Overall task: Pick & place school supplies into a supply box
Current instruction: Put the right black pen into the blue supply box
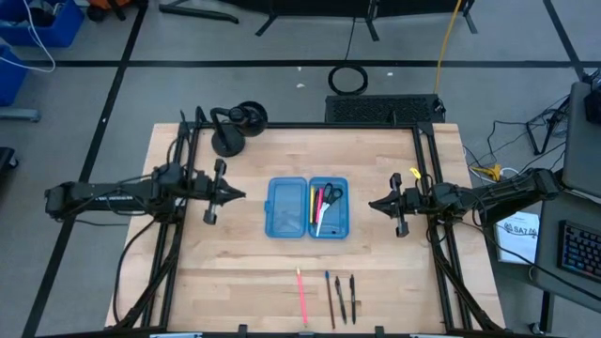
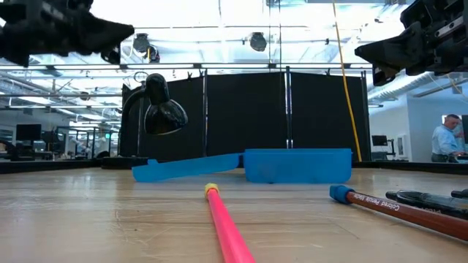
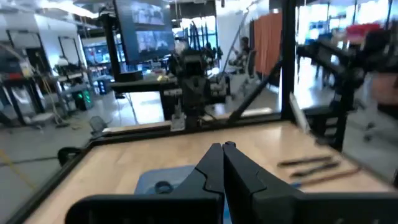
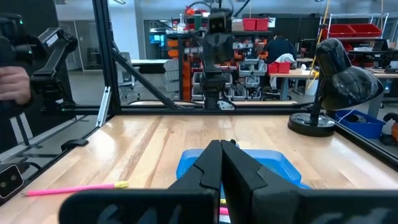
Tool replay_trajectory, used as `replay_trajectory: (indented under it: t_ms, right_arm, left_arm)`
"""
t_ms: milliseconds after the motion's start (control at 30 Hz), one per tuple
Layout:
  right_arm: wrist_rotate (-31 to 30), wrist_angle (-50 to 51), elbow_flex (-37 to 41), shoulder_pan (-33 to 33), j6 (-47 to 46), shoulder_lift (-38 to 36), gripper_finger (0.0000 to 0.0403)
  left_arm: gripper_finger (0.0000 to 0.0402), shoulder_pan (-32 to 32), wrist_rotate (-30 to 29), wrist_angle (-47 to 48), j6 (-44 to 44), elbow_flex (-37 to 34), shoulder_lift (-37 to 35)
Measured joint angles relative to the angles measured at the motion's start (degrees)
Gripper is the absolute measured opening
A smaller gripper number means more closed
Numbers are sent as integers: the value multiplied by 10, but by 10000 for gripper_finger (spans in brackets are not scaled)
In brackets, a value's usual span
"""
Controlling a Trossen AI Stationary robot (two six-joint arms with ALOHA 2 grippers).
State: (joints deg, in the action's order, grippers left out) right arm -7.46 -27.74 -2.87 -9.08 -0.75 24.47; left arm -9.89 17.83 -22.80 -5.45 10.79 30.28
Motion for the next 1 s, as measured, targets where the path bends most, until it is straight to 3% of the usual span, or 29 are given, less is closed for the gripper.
replay_trajectory:
  t_ms: [233,333,467,567,767,867,1000]
  right_arm:
    - [-3,27,0,0,53,1,0]
    - [-49,16,-11,0,28,8,0]
    - [-127,110,-92,-6,47,44,0]
    - [-186,225,-204,-21,22,102,0]
    - [-188,509,-492,-90,-92,290,0]
    - [-211,692,-664,-138,-198,396,0]
    - [-188,886,-876,-208,-368,542,0]
  left_arm:
    - [3,16,1,-102,-37,-51,9]
    - [9,28,-1,-143,-34,-73,8]
    - [19,40,-34,-176,-19,-100,9]
    - [17,46,-57,-180,-13,-99,3]
    - [4,48,-60,-180,-16,-96,3]
    - [16,48,-60,-186,-26,-96,3]
    - [30,48,-62,-193,-35,-96,3]
